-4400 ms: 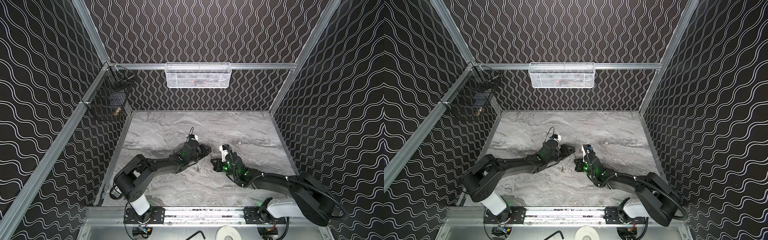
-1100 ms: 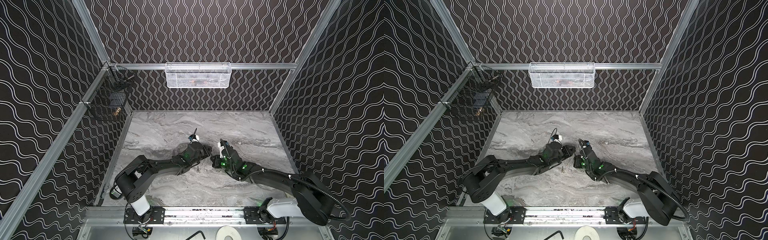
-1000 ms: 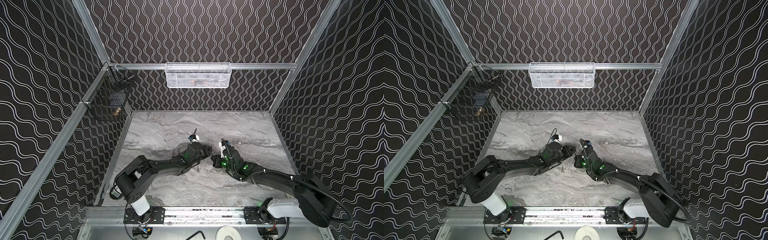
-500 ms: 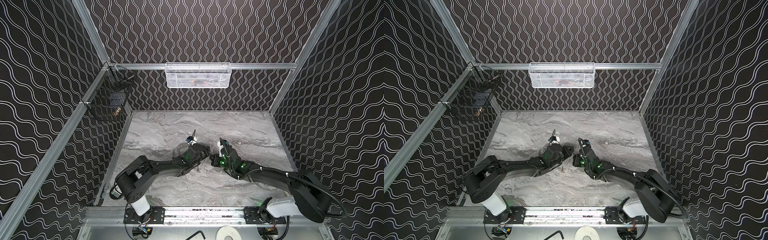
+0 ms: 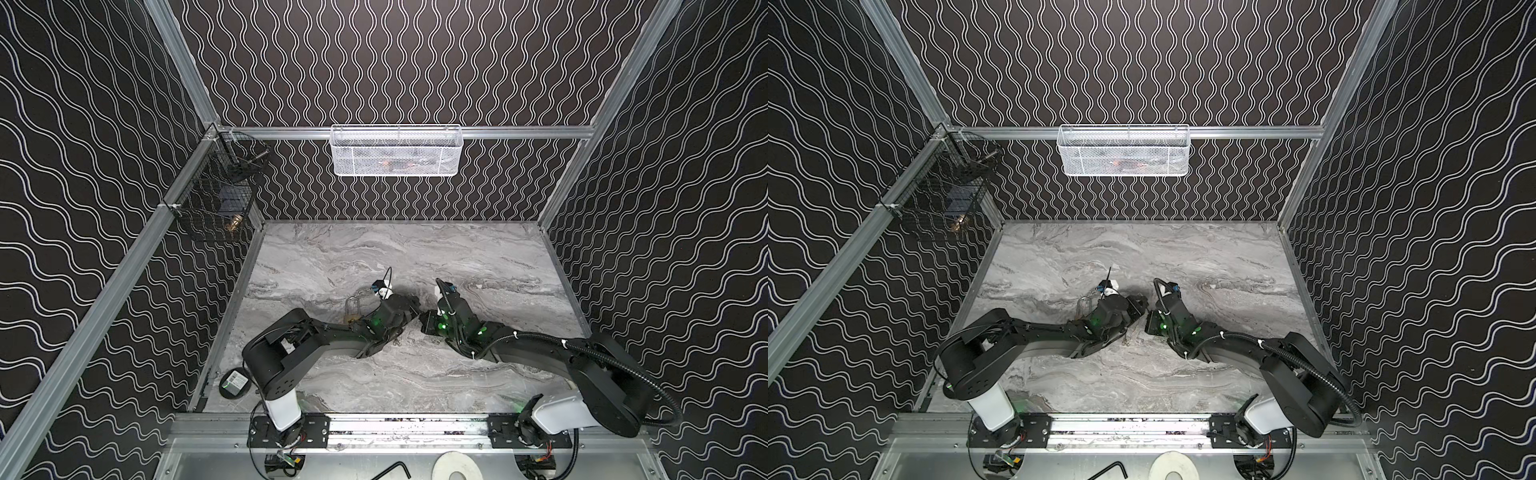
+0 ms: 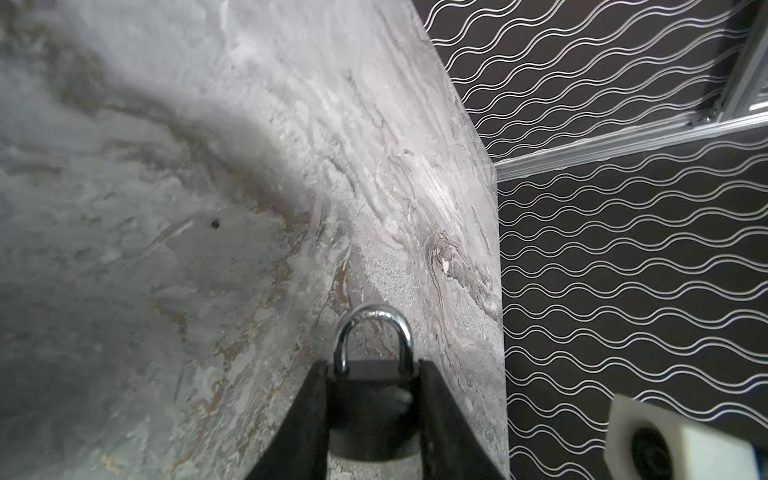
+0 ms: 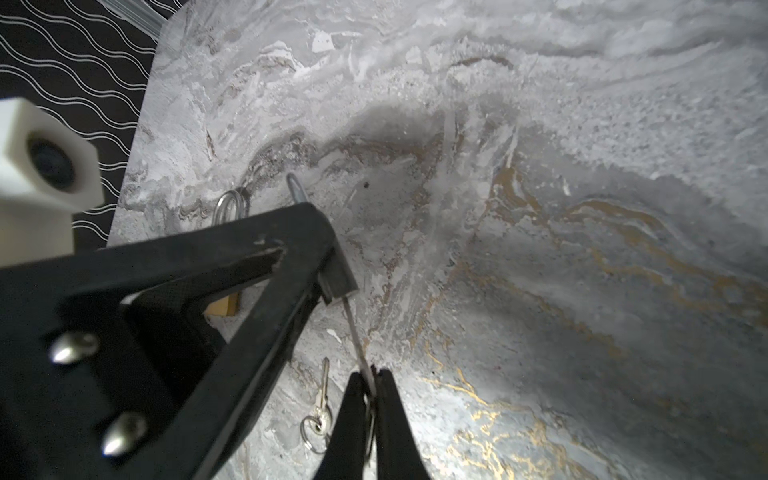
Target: Unlock with the key
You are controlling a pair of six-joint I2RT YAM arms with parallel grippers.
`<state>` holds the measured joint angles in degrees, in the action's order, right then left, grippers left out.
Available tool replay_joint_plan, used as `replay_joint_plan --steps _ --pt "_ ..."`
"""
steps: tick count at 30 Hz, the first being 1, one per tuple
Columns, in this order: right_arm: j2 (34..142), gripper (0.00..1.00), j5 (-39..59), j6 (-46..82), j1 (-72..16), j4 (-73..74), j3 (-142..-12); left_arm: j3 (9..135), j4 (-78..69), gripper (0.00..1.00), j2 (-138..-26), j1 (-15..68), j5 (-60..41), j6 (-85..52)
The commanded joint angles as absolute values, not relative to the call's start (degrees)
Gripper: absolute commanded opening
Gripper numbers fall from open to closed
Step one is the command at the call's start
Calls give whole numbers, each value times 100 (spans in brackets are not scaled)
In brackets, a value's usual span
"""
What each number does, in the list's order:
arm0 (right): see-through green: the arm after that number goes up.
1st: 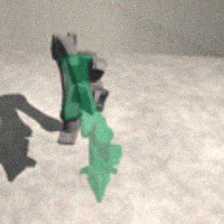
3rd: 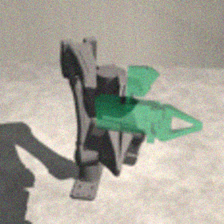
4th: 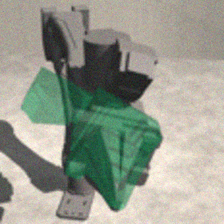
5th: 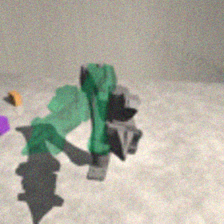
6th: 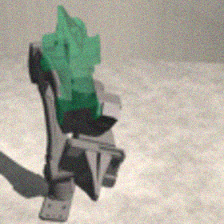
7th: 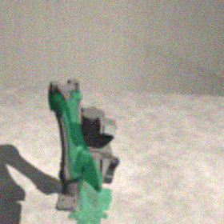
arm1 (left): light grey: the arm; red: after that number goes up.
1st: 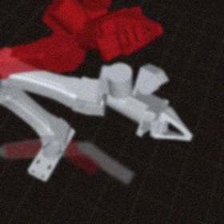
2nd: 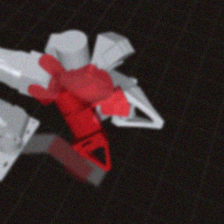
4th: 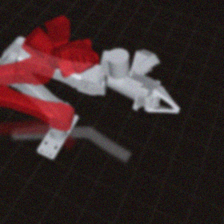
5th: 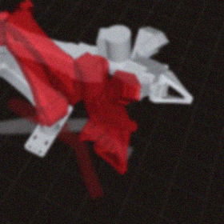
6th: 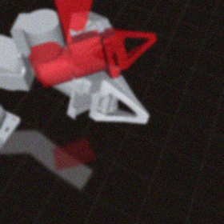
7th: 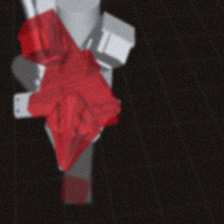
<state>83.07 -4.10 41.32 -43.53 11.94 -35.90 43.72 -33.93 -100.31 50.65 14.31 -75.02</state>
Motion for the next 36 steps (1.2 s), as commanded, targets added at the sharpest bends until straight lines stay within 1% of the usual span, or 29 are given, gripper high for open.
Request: replay_joint_plan --steps 1,3,7,11,16,22,25,29,32,36 --pt "8411 0 -684 4319 -4400 1966 -3623 4342 -3494 0 -10102 5106 1037 -7693" --pt "8487 0 -738 4195 -4487 1908 -3675 4357 -3502 0 -10159 5106 969 -7741" --pt "8498 0 -633 3996 -4526 2519 -3371 4484 -3302 0 -10246 5106 863 -7739" --pt "8509 0 -677 3828 -4553 2514 -3384 4485 -3325 0 -10370 5106 772 -7852" --pt "8533 0 -979 3923 -4553 2237 -3443 4474 -3282 0 -10479 5115 680 -7930" --pt "8611 0 -875 3904 -4555 1811 -3753 4484 -3178 0 -10474 5124 729 -7882" --pt "8365 0 -1030 3918 -4544 1712 -3706 4479 -3081 0 -10462 5133 768 -7869" --pt "8428 0 -721 3851 -4553 1749 -3818 4428 -3275 0 -10542 5133 762 -7970" --pt "8563 0 -446 3911 -4577 2170 -3726 4503 -3326 0 -10613 5140 699 -7984" --pt "8582 0 -454 3801 -4588 2128 -3787 4492 -3253 0 -10578 5140 724 -7938"
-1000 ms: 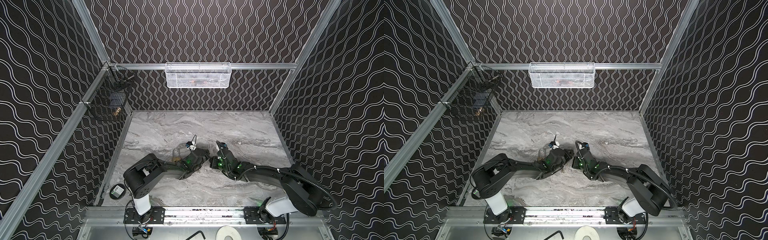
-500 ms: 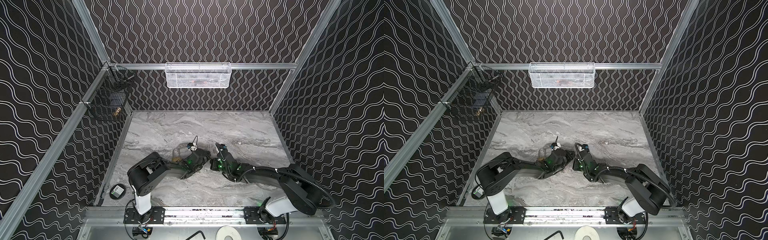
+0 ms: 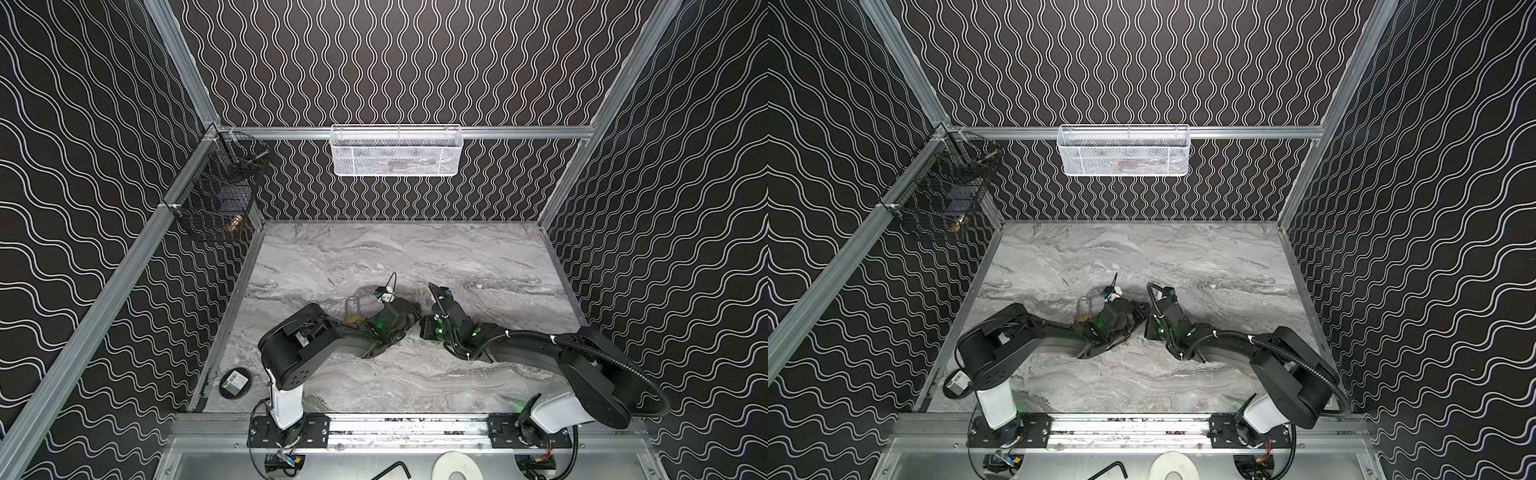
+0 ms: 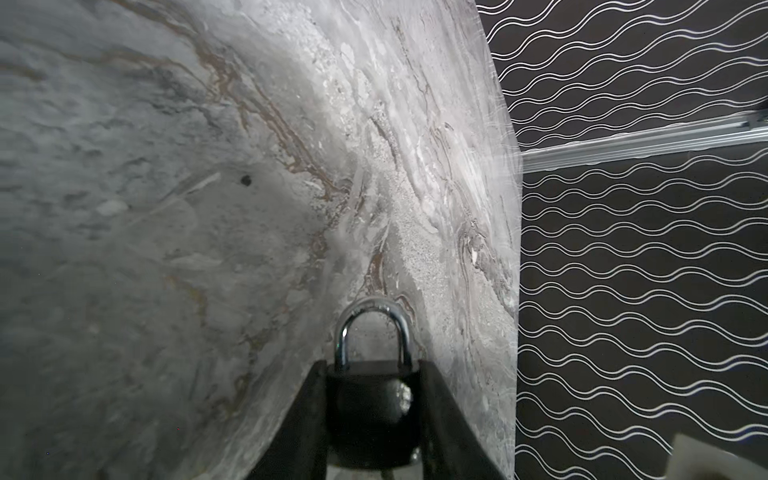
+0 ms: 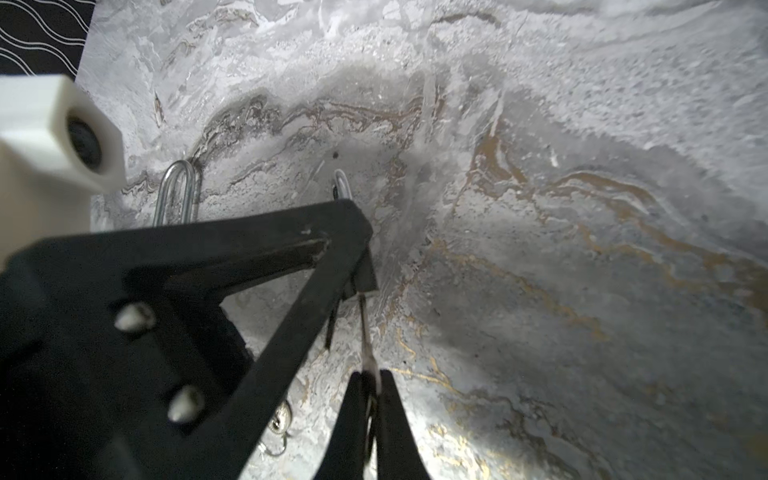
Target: Unlock with the key
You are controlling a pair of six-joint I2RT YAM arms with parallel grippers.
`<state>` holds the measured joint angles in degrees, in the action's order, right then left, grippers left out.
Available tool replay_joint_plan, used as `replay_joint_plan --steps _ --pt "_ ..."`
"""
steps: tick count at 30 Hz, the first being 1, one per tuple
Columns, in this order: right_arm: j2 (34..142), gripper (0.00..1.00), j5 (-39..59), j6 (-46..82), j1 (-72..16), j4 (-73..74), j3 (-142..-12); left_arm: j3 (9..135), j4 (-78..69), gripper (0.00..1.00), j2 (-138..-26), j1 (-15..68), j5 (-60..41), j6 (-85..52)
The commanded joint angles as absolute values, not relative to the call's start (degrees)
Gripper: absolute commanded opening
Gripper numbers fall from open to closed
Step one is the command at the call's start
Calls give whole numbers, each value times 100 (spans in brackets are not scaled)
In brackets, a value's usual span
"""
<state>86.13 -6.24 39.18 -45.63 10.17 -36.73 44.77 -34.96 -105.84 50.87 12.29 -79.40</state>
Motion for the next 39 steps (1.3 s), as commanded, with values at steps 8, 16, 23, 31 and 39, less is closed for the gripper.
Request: replay_joint_plan --steps 8,16,23,31,39 --pt "8534 0 -404 3540 -4614 2230 -3789 4425 -3700 0 -10635 5140 564 -8051" --pt "8357 0 -418 3281 -4597 2882 -3345 3955 -4206 0 -10256 5124 322 -8063" --pt "8424 0 -366 3242 -4450 2638 -3446 3804 -4240 0 -10078 5124 418 -7939" --pt "8702 0 -221 3504 -4401 2610 -3606 3798 -4292 0 -10275 5133 541 -7989" --pt "8916 0 -59 3620 -4491 2945 -3630 3780 -4526 0 -10186 5142 1007 -7955"
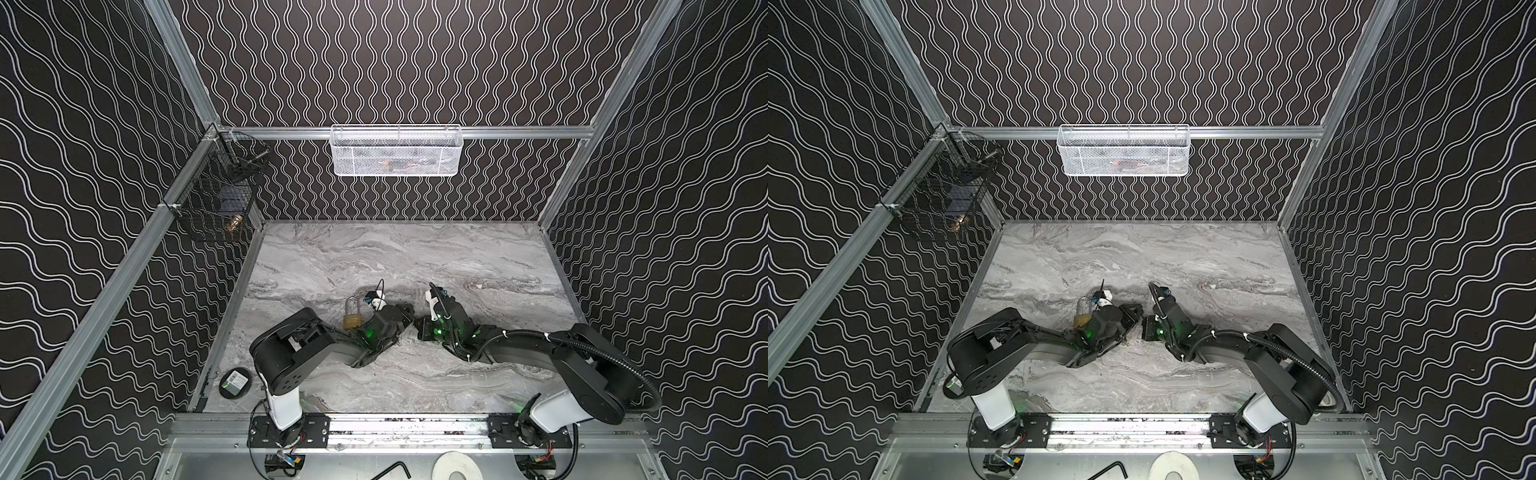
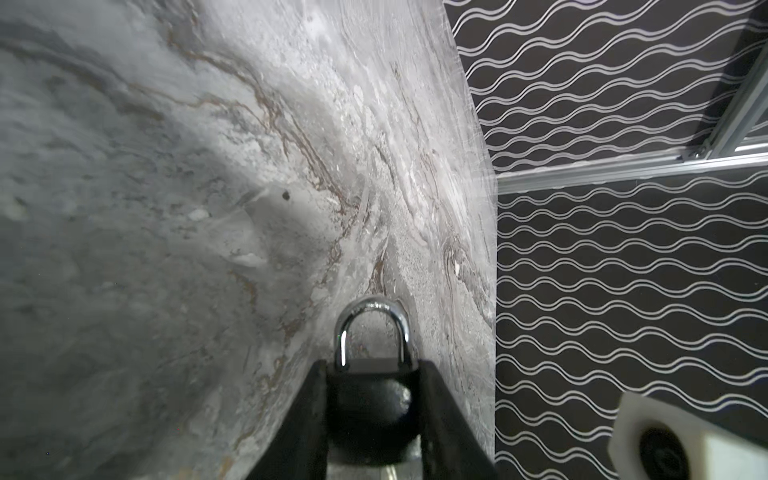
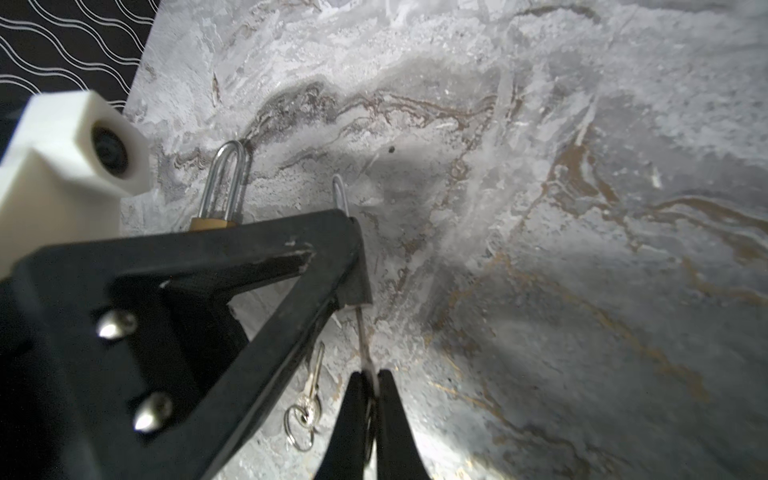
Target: Unlock with the key
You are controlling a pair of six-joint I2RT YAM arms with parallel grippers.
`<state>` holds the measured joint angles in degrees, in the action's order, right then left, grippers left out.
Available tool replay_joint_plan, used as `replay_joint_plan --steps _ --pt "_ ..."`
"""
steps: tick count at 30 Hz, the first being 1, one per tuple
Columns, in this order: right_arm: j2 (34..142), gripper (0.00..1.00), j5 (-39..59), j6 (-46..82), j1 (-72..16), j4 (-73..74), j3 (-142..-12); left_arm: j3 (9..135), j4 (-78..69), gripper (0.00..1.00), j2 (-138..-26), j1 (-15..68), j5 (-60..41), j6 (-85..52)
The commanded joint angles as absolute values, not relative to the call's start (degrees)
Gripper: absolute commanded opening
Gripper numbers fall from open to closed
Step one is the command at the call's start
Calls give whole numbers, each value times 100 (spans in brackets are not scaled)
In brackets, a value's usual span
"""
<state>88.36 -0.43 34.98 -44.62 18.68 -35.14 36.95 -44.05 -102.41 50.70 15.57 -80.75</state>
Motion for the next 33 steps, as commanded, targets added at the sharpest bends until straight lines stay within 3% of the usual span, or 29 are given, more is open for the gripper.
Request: replay_joint_plan --steps 1,16,33 --pt "8976 0 -29 3651 -4500 3027 -3645 3839 -4497 0 -10195 5149 999 -7933" --pt "9121 0 175 3534 -4275 3027 -3885 3477 -5439 0 -10316 5191 603 -7818" --pt "9005 0 -6 3486 -4263 3698 -3101 3604 -5778 0 -11101 5194 275 -8205"
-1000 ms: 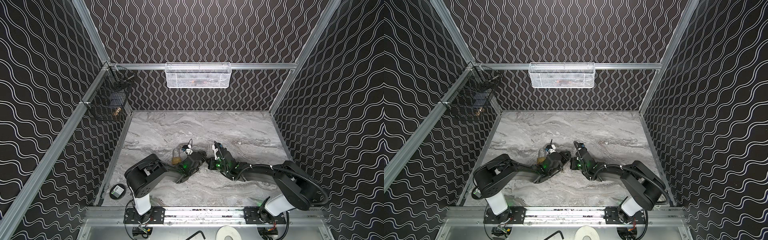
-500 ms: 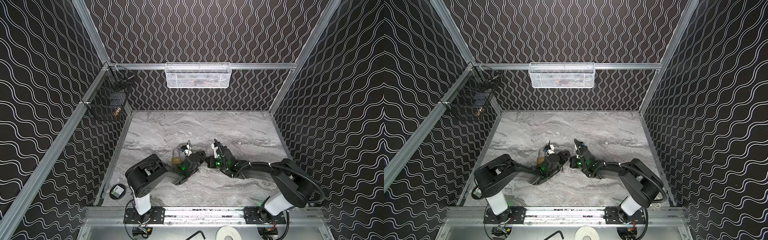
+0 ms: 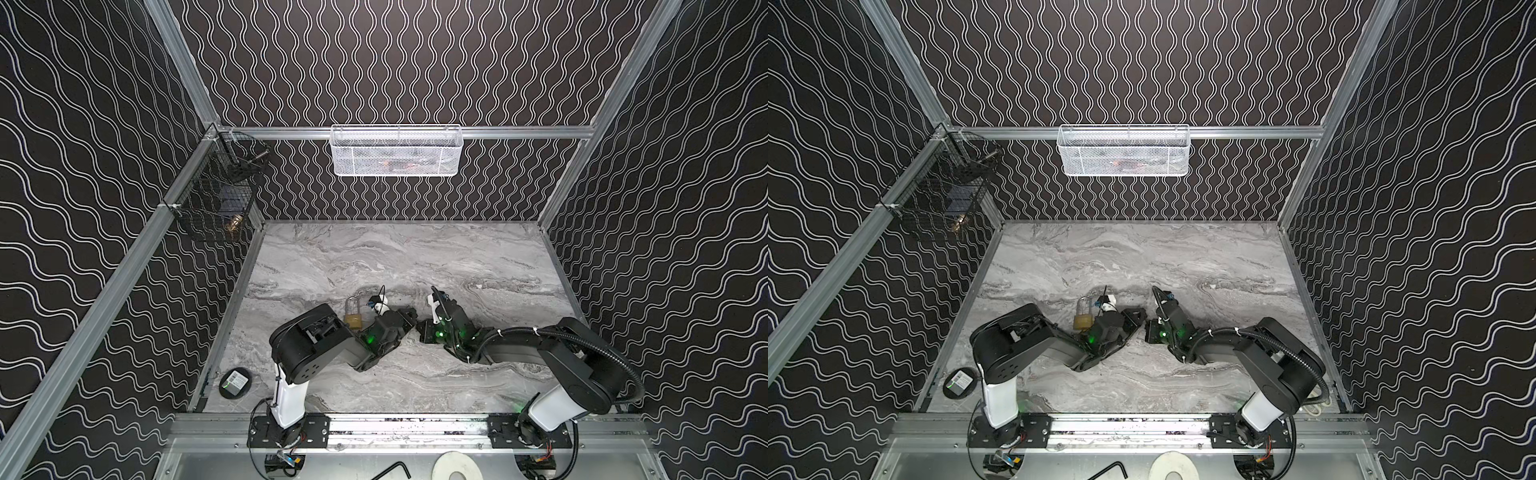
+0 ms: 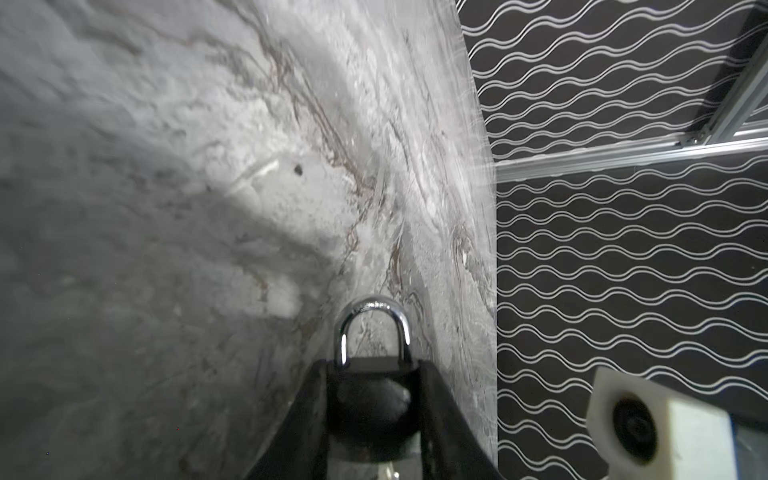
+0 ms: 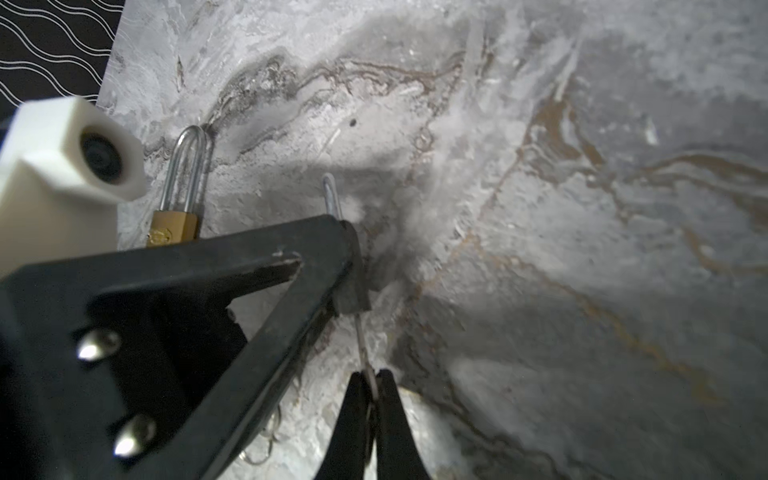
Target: Unlock with the key
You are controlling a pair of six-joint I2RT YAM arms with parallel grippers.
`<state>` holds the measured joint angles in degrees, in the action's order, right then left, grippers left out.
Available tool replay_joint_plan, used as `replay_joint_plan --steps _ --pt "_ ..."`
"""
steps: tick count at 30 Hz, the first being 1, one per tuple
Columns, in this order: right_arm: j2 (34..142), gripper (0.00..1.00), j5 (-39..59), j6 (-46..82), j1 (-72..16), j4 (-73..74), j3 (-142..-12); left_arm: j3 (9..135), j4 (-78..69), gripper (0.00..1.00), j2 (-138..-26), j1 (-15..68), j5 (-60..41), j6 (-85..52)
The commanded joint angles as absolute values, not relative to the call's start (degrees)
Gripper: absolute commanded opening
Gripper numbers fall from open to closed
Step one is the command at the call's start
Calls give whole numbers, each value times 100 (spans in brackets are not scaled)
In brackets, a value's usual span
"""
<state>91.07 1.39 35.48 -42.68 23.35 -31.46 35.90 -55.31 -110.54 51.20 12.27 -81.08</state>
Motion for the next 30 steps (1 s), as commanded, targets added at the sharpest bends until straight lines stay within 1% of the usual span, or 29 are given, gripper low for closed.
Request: replay_joint_plan --steps 1,4,8,13,21,24,28,30 --pt "8995 0 -53 3494 -4263 3698 -3065 3612 -5749 0 -11094 5194 255 -8179" --pt "8989 0 -215 3548 -4256 3691 -2997 3653 -5440 0 -11010 5221 197 -8117" --pt "9000 0 -180 3533 -4230 3739 -3005 3744 -5149 1 -10985 5229 67 -8042" --pt "8934 0 -174 3581 -4143 3895 -2821 3747 -5114 10 -11009 5231 9 -8043" --pt "8921 0 222 3595 -3877 4659 -2408 3764 -5091 29 -11043 5234 -156 -7915" --pt "8915 0 296 3550 -3859 4756 -2392 3770 -5100 36 -11058 5230 -182 -7885" --pt "8938 0 308 3550 -3833 4702 -2426 3798 -4826 41 -10992 5230 -171 -7947" --pt "8964 0 337 3561 -3810 4718 -2421 3806 -4786 48 -10960 5234 -174 -7910"
